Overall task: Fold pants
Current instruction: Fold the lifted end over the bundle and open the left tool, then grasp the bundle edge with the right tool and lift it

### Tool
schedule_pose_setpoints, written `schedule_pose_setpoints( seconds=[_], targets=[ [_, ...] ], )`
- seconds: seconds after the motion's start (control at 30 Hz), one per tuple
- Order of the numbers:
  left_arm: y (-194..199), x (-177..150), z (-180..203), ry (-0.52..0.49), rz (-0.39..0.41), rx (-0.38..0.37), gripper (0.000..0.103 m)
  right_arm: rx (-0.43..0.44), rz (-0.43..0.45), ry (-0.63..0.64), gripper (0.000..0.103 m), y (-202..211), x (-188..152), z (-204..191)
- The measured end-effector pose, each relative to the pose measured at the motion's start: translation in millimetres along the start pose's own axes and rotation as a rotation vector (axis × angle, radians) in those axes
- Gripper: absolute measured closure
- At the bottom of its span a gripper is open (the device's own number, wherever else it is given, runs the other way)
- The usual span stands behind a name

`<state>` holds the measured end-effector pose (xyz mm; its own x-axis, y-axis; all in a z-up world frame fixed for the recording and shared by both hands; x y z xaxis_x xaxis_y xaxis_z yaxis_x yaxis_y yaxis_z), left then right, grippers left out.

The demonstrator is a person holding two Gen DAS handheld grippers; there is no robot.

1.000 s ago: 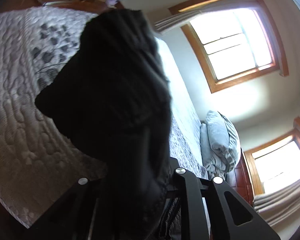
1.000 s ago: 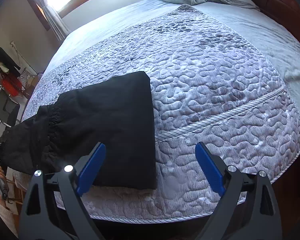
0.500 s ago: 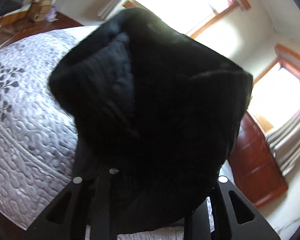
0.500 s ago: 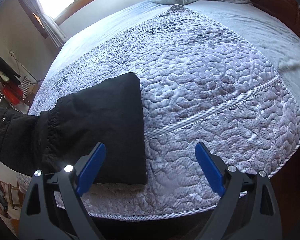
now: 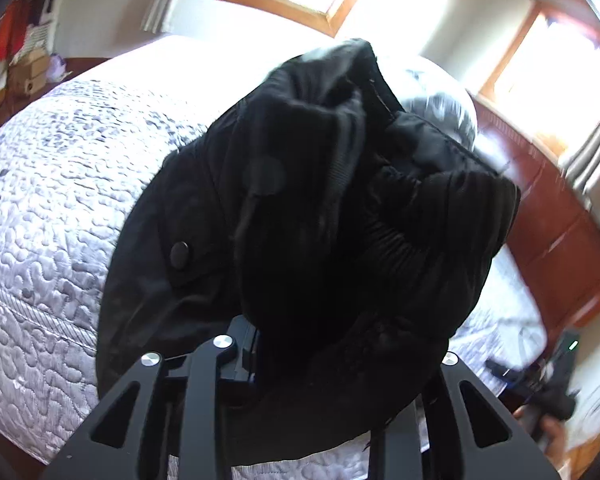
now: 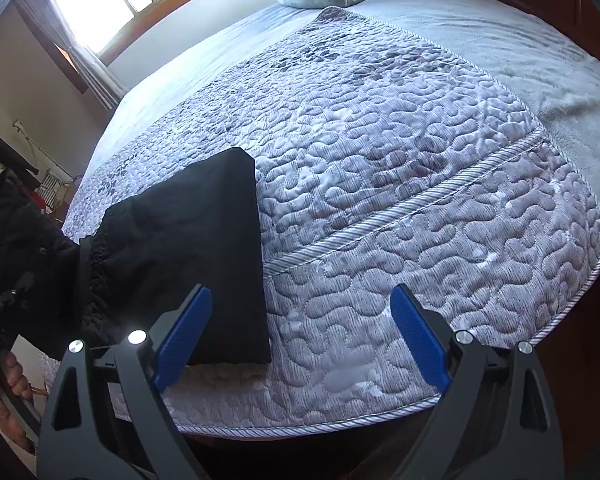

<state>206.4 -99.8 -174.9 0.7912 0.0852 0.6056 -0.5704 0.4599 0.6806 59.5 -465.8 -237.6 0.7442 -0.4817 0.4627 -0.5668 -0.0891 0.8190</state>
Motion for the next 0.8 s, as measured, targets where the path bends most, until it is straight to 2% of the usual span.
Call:
schedule_pose_setpoints(
  seconds=[0.2,0.23,0.33,0.4,0.57,0.67,0.7,0.8],
  targets=[
    [-40.7,-36.3,22.6,-0.141,-0.121,0.041,0.064,0.017,0.008,-0.006,0.012,1.2,3.0,-4.2],
    [-44.3,-43.3,22.5,-0.158,-0.143,0.042,0.060,0.021,0.011,-0.005,0.012,2.0,3.9,-6.2],
    [-29.5,-84.6,58.2,-0.218,-0.183,0.047,0.049,0.033,0.018,0.008,0.012,4.7,6.7,-13.6],
    [-36.0,-96.9,66.2,-0.245,-0.188,0.046,0.039,0.045,0.019,0.013,0.012,5.9,8.7,-20.4],
    [-14.9,-93.4,69.6,-0.186,-0.184,-0.049,0.014,0.122,0.004,0.007,0.012,6.9,13.2,-43.5],
    [15.6,-78.7,64.5,-0.134,-0.112,-0.085,0.007,0.203,-0.016,-0.011,0.011,6.5,16.9,-65.4],
    [25.9,-72.8,58.5,-0.123,-0.081,-0.074,0.004,0.233,-0.028,-0.019,0.009,5.4,18.2,-73.5],
    [49.3,-58.5,41.4,-0.129,-0.015,0.003,0.004,0.347,-0.087,-0.053,0.008,-4.0,19.7,-103.9]
  ],
)
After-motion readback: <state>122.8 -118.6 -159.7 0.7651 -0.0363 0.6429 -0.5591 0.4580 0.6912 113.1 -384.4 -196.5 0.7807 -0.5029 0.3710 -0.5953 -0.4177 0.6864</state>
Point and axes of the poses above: each gripper's, at about its wrist camera, not at the fingertips, and y roughly against the way its jaws point, z to its right, x to its top, the point moved 9 cm from there along -y, roughly the way its jaws point, and after that the axes turned 1 degree about -x, right-handed, at the moved point
